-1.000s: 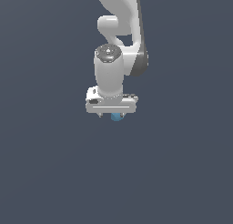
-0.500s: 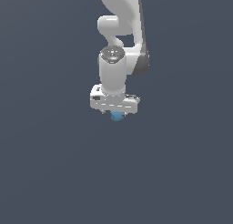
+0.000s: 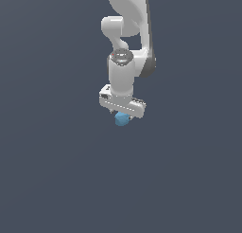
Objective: Pick up the object and move it to a goal position.
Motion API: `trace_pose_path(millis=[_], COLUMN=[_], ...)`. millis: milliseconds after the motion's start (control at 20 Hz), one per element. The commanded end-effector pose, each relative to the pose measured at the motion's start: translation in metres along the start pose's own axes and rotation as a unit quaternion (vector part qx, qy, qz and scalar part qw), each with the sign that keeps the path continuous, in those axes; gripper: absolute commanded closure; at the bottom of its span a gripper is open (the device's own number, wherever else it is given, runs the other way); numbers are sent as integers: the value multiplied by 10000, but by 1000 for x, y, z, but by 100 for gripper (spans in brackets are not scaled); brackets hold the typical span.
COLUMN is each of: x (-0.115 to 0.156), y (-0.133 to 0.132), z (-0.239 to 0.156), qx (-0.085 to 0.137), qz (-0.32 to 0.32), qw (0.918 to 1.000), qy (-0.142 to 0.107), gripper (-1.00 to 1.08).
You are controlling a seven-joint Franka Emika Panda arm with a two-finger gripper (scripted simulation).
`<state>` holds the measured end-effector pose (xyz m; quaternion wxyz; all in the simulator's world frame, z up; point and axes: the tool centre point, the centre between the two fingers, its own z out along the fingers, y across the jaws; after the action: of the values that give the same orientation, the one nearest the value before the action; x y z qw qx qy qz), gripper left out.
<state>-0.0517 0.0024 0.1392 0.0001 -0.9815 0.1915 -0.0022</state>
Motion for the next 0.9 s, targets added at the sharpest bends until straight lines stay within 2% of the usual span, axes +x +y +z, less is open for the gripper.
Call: trace_pose_path(millis=[0, 450, 850], x=[-9, -36, -47], y=[0, 3, 4], z=[4, 16, 21], qx=[-1, -6, -8], qz=[317, 1201, 1556], qw=[9995, 9928, 9878], qy=[-4, -16, -20], gripper=[-92, -92, -92])
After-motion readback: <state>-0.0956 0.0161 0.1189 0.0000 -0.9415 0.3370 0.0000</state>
